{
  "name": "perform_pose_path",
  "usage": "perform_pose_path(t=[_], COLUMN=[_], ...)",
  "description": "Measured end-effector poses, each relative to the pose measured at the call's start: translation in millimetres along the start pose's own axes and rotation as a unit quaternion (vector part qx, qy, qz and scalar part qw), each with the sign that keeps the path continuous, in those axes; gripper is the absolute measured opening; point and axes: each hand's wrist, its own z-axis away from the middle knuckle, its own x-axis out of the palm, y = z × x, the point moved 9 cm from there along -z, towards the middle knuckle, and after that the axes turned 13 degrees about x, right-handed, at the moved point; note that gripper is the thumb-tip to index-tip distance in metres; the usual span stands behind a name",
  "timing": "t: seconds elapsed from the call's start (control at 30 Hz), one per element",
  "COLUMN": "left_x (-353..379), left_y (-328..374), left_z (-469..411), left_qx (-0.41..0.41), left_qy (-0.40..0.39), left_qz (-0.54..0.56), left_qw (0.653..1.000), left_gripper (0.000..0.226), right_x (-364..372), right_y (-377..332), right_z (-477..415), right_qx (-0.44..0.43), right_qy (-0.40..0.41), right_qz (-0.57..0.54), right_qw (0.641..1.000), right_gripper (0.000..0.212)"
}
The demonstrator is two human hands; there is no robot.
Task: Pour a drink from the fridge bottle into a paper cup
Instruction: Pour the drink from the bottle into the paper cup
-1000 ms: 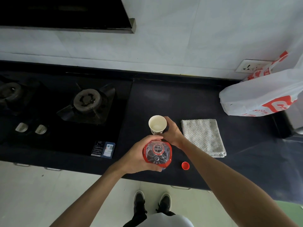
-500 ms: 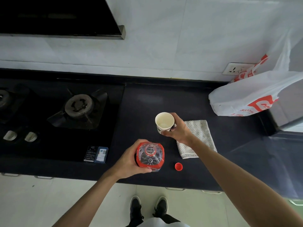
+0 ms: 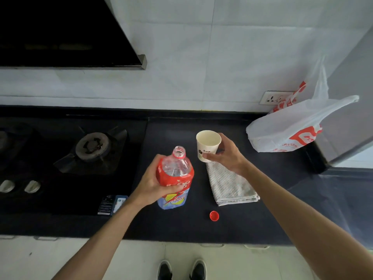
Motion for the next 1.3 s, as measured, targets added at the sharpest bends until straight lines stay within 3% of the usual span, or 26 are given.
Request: perform_pose_path(t=[0.13, 0.37, 0.53, 0.63, 0.97, 1.3], left_x=[-29, -71, -86, -93, -108, -118], left_y=[37, 111, 166, 197, 274, 309], left_z=[-36, -95, -121, -131, -145, -153], left_qx=[0.025, 0.062, 0.107, 0.135, 0.184, 0.175], left_qy=[0.016, -0.013, -0.051, -0.063, -0.087, -0.148], left_qz=[-0.029, -0.140, -0.182, -0.201, -0.288, -0.398], left_qw=[0.999, 0.988, 0.976, 0.968, 0.936, 0.889], left_gripper=[0.068, 0.090, 0.071, 0.071, 0.072, 0.072], right_x=[-22, -53, -74, -84, -99, -96], right_y=[-51, -141, -201, -228, -261, -278], right_z=[4, 11, 19, 25, 32, 33], right_qx=[-0.039, -0.104, -0.146, -0.164, -0.181, -0.186], right_qy=[0.009, 0.004, 0.003, -0.005, -0.020, -0.035], right_qz=[-0.008, 0.010, 0.044, 0.053, 0.065, 0.063], right_qw=[0.999, 0.995, 0.988, 0.985, 0.981, 0.980], right_gripper=[0.070, 0.058, 0.056, 0.055, 0.058, 0.058])
